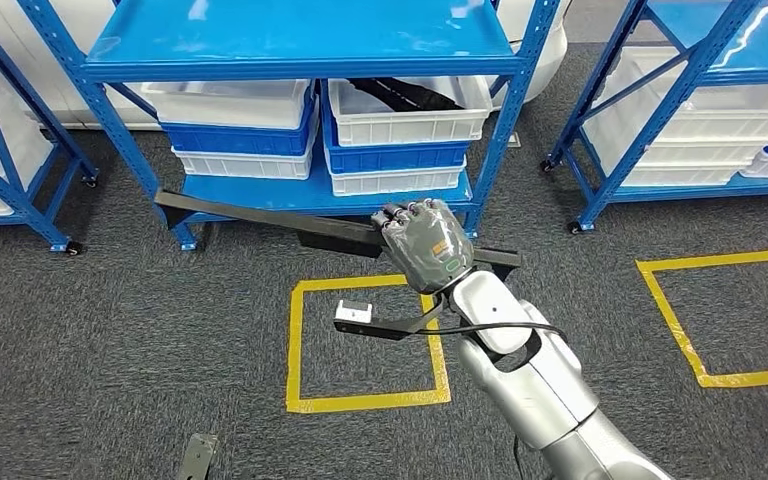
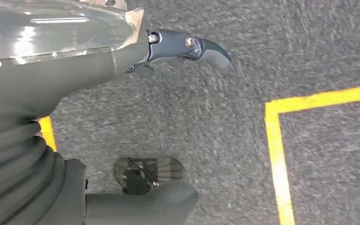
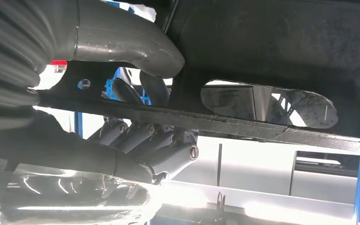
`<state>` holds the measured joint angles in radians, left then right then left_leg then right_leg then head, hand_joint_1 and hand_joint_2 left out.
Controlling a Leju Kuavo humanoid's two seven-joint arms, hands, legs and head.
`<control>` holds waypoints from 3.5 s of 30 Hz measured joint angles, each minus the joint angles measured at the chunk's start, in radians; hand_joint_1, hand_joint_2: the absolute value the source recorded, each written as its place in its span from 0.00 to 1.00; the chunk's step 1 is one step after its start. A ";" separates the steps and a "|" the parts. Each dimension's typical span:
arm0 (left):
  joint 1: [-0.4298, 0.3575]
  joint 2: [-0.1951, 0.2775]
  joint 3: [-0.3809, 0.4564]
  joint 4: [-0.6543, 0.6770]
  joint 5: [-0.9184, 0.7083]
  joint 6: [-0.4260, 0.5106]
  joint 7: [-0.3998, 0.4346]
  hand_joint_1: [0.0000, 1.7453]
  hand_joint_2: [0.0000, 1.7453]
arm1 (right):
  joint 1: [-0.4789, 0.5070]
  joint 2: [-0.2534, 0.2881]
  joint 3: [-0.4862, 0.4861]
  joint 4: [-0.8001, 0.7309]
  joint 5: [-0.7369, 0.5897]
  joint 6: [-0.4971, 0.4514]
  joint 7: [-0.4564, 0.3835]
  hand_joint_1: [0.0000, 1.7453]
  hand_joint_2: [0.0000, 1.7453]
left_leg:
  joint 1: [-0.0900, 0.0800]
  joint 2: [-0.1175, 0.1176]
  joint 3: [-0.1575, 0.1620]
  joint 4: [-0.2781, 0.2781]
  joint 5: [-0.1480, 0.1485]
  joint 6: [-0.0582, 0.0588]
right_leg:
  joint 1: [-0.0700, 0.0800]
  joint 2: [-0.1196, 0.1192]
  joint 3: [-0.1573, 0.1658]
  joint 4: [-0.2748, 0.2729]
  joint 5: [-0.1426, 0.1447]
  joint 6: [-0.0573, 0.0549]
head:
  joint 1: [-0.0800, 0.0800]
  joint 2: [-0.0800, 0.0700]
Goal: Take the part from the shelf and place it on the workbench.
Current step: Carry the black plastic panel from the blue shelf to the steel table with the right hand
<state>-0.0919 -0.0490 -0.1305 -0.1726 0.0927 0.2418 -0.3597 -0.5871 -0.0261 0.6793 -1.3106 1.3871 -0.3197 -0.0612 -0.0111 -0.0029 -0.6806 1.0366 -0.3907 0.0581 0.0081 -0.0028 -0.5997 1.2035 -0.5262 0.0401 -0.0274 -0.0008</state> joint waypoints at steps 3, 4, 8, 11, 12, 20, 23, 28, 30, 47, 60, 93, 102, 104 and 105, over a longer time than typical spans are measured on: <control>0.000 -0.005 0.000 0.000 0.000 -0.001 0.000 0.00 1.00 | -0.008 0.007 -0.001 -0.001 -0.002 0.001 0.000 0.88 1.00 | 0.002 0.002 -0.015 -0.008 0.035 -0.010 | 0.020 -0.001 0.124 -0.191 -0.018 -0.043 | 0.000 0.000; 0.000 -0.007 0.000 0.000 0.000 -0.002 -0.001 0.00 1.00 | -0.011 0.009 -0.001 -0.001 -0.002 0.001 0.000 0.88 1.00 | 0.005 0.002 -0.015 -0.015 0.049 -0.017 | 0.023 -0.001 0.130 -0.214 -0.015 -0.050 | 0.002 0.000; 0.004 -0.006 0.000 0.001 0.000 -0.002 -0.001 0.00 1.00 | -0.017 0.013 0.000 -0.001 -0.004 0.006 0.000 0.88 1.00 | 0.011 -0.002 -0.038 0.002 0.004 -0.042 | 0.002 -0.004 0.101 -0.244 0.051 -0.073 | 0.007 0.000; 0.005 -0.005 0.000 0.001 0.000 -0.002 -0.001 0.00 1.00 | -0.016 0.017 0.000 0.000 -0.004 0.010 -0.001 0.88 1.00 | 0.021 -0.002 -0.066 0.131 -0.117 -0.060 | -0.003 -0.004 0.068 -0.244 0.083 -0.077 | 0.003 0.000; 0.005 -0.003 0.000 0.001 0.000 -0.002 -0.001 0.00 1.00 | -0.015 0.017 0.001 0.000 -0.004 0.011 -0.001 0.88 1.00 | 0.025 -0.001 -0.073 0.188 -0.139 -0.067 | -0.004 -0.005 0.053 -0.244 0.095 -0.074 | 0.003 0.000; 0.004 0.003 0.000 0.000 0.000 -0.003 -0.001 0.00 1.00 | -0.011 0.022 0.010 0.001 -0.003 0.015 -0.011 0.88 1.00 | 0.040 -0.005 0.155 -0.012 -0.121 -0.095 | -0.020 -0.009 -0.062 -0.196 0.165 -0.016 | 0.001 0.000; 0.002 0.004 0.000 0.000 -0.001 -0.005 -0.001 0.00 1.00 | -0.011 0.022 0.014 0.002 -0.005 0.032 -0.018 0.88 1.00 | 0.035 -0.001 0.137 -0.020 -0.098 -0.053 | -0.019 -0.006 -0.079 -0.184 0.159 0.002 | 0.002 0.000; -0.003 0.005 0.001 -0.001 -0.007 -0.009 -0.001 0.00 1.00 | -0.014 0.022 0.031 0.015 -0.021 0.061 -0.030 0.88 1.00 | 0.033 0.005 0.070 -0.024 -0.039 -0.023 | -0.021 -0.001 -0.139 0.073 -0.008 -0.009 | 0.012 0.000; -0.003 0.004 0.001 -0.001 -0.009 -0.009 -0.002 0.00 1.00 | -0.014 0.021 0.040 0.026 -0.026 0.061 -0.031 0.88 1.00 | 0.030 0.006 0.039 -0.023 -0.015 -0.026 | -0.021 -0.001 -0.097 0.086 0.016 0.007 | 0.013 0.000; -0.009 0.004 0.000 0.000 -0.021 -0.016 0.004 0.00 1.00 | -0.022 0.011 0.067 0.087 -0.033 0.029 -0.014 0.88 1.00 | 0.031 0.001 0.055 0.167 -0.104 -0.064 | 0.003 0.000 -0.036 -0.203 0.133 -0.070 | 0.004 0.000; -0.014 -0.004 0.000 -0.004 -0.029 -0.013 0.007 0.00 1.00 | -0.018 -0.006 0.065 0.094 -0.033 0.008 -0.002 0.88 1.00 | 0.034 0.018 0.047 -0.063 0.010 -0.024 | -0.021 0.003 -0.121 0.115 -0.002 -0.009 | 0.014 0.000; -0.005 -0.007 0.001 -0.006 -0.037 -0.006 -0.010 0.00 1.00 | -0.022 -0.018 0.023 0.108 -0.068 -0.017 -0.011 0.88 1.00 | 0.045 0.071 0.105 -0.074 -0.027 -0.037 | -0.049 -0.024 -0.024 -0.097 0.028 0.042 | 0.017 0.000; -0.005 -0.007 0.001 -0.006 -0.034 -0.003 -0.012 0.00 1.00 | -0.031 -0.014 0.016 0.110 -0.071 -0.016 -0.011 0.88 1.00 | 0.054 0.035 0.041 0.078 -0.131 -0.087 | -0.041 0.007 0.006 -0.205 0.096 -0.029 | 0.005 0.000; -0.001 -0.007 0.001 -0.006 -0.034 -0.003 -0.013 0.00 1.00 | -0.030 -0.011 0.015 0.110 -0.071 -0.016 -0.011 0.88 1.00 | 0.050 0.006 -0.021 0.225 -0.201 -0.081 | -0.032 0.029 -0.004 -0.205 0.104 -0.042 | 0.002 0.000; 0.000 -0.007 0.001 -0.006 -0.034 -0.003 -0.013 0.00 1.00 | -0.029 -0.011 0.015 0.111 -0.071 -0.016 -0.012 0.88 1.00 | 0.049 0.002 -0.037 0.265 -0.213 -0.076 | -0.027 0.041 -0.008 -0.205 0.107 -0.047 | 0.002 0.000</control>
<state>-0.0919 -0.0563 -0.1293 -0.1789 0.0589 0.2392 -0.3723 -0.6159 -0.0370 0.6947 -1.1999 1.3157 -0.3359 -0.0729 0.0376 -0.0005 -0.7179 1.3016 -0.6037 -0.0184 -0.0191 0.0383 -0.6081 0.9990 -0.4191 -0.0065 -0.0251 -0.0008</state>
